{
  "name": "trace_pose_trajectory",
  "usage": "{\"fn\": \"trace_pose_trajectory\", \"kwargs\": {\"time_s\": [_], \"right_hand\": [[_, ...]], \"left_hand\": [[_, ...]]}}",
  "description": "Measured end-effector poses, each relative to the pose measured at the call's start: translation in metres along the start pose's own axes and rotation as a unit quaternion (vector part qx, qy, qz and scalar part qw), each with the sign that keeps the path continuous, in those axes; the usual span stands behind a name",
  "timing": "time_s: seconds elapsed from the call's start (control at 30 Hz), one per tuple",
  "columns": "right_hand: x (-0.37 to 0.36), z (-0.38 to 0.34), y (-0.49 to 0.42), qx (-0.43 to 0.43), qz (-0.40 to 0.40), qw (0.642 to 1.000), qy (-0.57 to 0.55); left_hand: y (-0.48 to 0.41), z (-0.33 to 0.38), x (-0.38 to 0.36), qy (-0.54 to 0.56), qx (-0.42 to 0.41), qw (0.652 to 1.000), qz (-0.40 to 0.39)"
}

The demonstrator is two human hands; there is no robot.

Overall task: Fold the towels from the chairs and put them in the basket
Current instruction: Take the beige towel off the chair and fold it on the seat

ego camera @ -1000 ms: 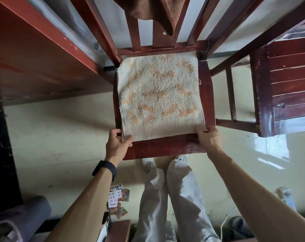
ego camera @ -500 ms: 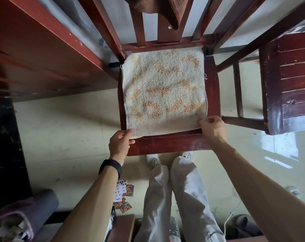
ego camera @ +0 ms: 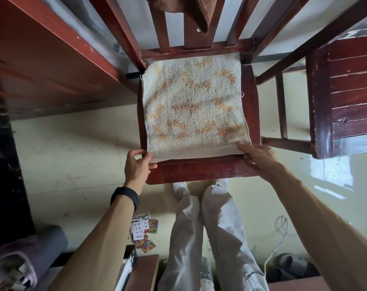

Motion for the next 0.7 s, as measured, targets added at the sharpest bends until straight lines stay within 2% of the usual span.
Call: {"fn": "trace_pose_trajectory", "kwargs": {"time_s": [0.17,0.3,0.5,0.63,0.7], "right_hand": [[0.004,0.001,0.0,0.013,0.032,0.999,-0.011],[0.002,0.003,0.002,0.021,-0.019,1.0,0.0],[0.015,-0.004,0.003,0.074,0.076,0.99,0.088],[0.007,-0.006,0.005,0.081,0.053,0.994,0.045],[0.009,-0.011,0.011,0.101,0.071,0.991,0.047]], "left_hand": [[0.0,0.002,-0.002,-0.021,-0.016,1.0,-0.006],[0.001,0.002,0.005,-0.033,-0.029,0.999,0.017],[0.002,0.001,0.011,-0.033,-0.015,0.999,0.018],[0.003,0.008,0.011,-0.044,-0.02,0.999,0.02],[0.002,0.012,0.013,-0.037,-0.022,0.999,0.024]]}}
Point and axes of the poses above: each hand's wrist, its own y-axis away from the middle knuckle, its own x-axis out of the back of the hand, z = x × y, the point moved 7 cm from there along -y, towards the middle knuckle, and after that the axes turned 3 degrees about -z, right-handed, at the moved point
